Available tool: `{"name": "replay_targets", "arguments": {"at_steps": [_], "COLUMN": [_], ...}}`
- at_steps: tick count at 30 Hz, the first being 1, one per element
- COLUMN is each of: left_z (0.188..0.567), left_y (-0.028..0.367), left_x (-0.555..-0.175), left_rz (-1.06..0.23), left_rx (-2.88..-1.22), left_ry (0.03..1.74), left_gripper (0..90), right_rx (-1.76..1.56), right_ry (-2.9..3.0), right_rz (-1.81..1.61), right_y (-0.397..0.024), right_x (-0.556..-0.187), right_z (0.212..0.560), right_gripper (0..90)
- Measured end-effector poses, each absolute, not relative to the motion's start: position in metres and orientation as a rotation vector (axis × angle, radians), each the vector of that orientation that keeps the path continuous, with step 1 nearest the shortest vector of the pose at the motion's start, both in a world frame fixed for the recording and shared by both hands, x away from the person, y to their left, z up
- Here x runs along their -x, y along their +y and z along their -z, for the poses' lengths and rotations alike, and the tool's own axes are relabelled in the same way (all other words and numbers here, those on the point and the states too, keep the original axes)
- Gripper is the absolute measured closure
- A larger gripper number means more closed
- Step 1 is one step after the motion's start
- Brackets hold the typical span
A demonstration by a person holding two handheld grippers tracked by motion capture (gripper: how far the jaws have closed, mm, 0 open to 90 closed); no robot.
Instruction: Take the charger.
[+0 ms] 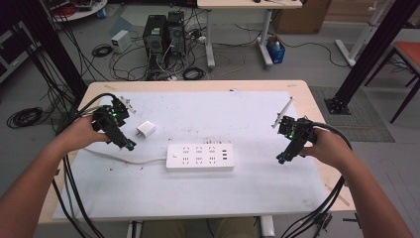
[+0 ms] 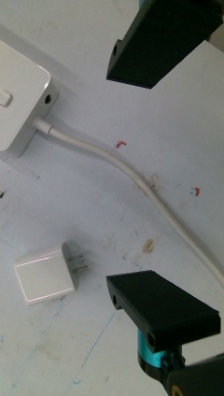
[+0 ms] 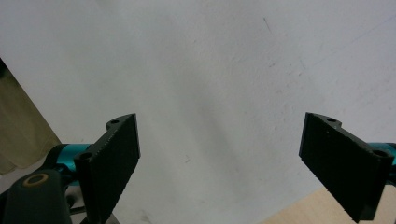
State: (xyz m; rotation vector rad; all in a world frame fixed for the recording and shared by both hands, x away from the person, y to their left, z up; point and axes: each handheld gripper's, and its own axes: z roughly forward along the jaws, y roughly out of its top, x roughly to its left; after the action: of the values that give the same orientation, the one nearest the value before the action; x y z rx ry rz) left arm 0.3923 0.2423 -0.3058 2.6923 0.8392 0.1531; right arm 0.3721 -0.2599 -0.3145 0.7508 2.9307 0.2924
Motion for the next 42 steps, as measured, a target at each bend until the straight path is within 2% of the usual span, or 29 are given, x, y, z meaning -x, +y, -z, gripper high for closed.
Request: {"name": "replay_targets", "arguments": {"at_steps": [5,10,19,42], "left_z": [0.303,0.301,0.302,0.346], "left_y": [0.243,0.243,0.247,0.245], "left_x": [-0.395,-0.4,-0.428,-0.474], "left_rz": [-0.172,-0.184,-0.284,-0.274], "left_rx": [-2.663,-2.615,-2.508,-2.438], "left_ry": [0.88,0.993,1.186,1.192], "left_gripper": [4.2,4.2,4.3,4.3], "right_rx": [-0.764,-0.776,-0.781,-0.799], "right_ry": [2.917,2.907,2.895,2.888], "right_rz": [-0.305,-0.319,-0.309,-0.298], "right_y": [-0.261,-0.259,-0.252,-0.254], "right_x": [-0.371,-0.367,-0.367,-0.373], "right_z": [0.314,0.316,0.313,0.309], "right_gripper": [11.8,11.8,11.8,11.8]}}
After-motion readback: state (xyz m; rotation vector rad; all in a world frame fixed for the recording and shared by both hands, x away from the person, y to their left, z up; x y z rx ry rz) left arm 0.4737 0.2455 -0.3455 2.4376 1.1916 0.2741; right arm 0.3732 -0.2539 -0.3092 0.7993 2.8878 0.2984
